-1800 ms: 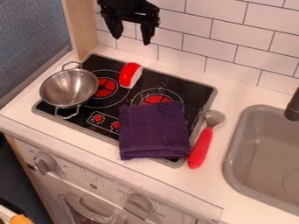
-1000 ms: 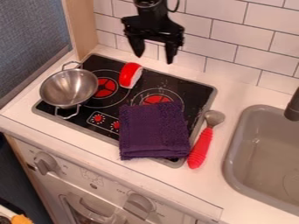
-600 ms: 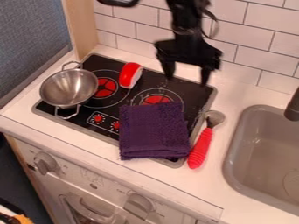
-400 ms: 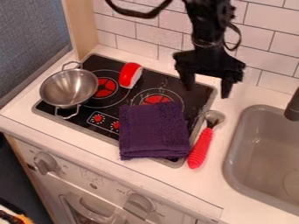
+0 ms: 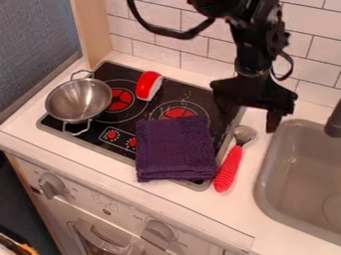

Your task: Moving red spoon on purple object

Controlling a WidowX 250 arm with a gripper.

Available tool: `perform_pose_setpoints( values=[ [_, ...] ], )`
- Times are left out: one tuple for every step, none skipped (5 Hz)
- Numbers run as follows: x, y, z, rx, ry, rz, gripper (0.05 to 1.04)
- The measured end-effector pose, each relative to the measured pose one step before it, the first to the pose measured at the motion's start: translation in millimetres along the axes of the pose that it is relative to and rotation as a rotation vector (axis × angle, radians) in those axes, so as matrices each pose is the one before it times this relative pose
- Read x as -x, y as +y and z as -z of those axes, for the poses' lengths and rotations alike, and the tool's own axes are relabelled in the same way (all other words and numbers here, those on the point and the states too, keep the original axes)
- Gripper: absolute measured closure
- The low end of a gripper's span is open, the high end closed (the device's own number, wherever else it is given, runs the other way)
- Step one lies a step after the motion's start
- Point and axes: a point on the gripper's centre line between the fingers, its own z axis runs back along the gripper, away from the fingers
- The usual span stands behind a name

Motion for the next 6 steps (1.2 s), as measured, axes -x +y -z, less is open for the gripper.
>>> perform_pose_setpoints(
  values=[
    [5.14, 2.65, 5.44, -0.0251, 0.0085, -0.0117, 0.083],
    [7.54, 1.05, 16.93, 0.0022, 0.0127, 0.0069, 0.083],
    [-5.94, -5.22, 8.93, 0.0076, -0.0224, 0.0078, 0.083],
    [-5.0, -3.96, 7.51, 0.0369, -0.0152, -0.0004, 0.155],
    [0.27, 1.46, 1.8, -0.0091, 0.0013, 0.0225, 0.448],
    [0.96, -0.5, -0.01, 0.0002, 0.005, 0.0156, 0.512]
  ],
)
